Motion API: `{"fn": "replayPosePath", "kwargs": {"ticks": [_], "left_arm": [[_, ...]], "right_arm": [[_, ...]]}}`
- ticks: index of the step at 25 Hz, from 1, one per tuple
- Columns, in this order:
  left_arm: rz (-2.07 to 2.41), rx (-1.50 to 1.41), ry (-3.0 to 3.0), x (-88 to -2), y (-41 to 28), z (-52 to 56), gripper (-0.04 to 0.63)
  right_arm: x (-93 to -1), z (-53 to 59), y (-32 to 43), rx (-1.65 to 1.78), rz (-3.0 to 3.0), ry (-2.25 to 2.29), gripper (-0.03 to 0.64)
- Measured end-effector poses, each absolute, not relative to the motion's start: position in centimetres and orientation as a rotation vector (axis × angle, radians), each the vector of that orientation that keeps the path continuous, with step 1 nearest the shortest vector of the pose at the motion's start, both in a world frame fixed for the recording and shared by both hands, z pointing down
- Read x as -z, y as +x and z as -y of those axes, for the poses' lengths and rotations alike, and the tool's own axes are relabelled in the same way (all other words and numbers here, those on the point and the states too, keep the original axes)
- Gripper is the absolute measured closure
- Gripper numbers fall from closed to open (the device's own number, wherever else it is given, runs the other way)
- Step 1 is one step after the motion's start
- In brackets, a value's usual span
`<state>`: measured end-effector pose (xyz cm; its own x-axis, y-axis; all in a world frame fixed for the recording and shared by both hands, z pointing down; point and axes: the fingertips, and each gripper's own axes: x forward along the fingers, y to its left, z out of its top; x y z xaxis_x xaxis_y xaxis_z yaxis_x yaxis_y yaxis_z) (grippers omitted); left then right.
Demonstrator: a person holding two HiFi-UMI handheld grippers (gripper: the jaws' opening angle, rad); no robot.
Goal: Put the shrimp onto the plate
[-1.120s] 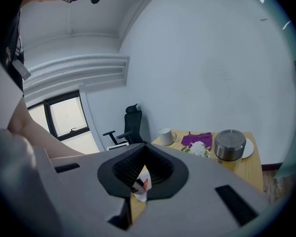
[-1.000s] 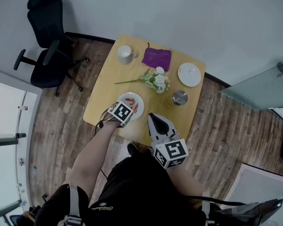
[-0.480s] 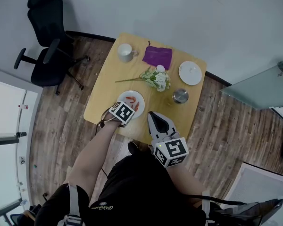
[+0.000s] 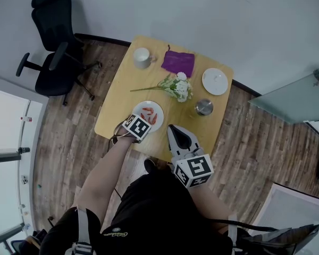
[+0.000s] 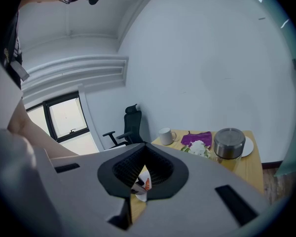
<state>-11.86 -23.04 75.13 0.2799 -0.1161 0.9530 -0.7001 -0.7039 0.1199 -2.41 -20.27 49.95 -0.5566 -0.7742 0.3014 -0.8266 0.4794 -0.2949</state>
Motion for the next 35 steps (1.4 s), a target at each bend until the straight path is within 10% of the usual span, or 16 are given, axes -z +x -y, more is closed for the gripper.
{"fn": "replayPosePath", "kwargs": {"ticks": [22,35], "left_arm": [[0.814,-1.219,2.112,-70.2,-12.1,23.2,0.436],[1.072,-0.770,2.260,-59.1,-11.9,22.7,0.560]], "right_arm": [[-49.6,20.0,-3.3,-0.609,2.608,1.378,0.614],[-48.4,20.2,-4.0,-0.560,2.634,1.356,0.615]]}}
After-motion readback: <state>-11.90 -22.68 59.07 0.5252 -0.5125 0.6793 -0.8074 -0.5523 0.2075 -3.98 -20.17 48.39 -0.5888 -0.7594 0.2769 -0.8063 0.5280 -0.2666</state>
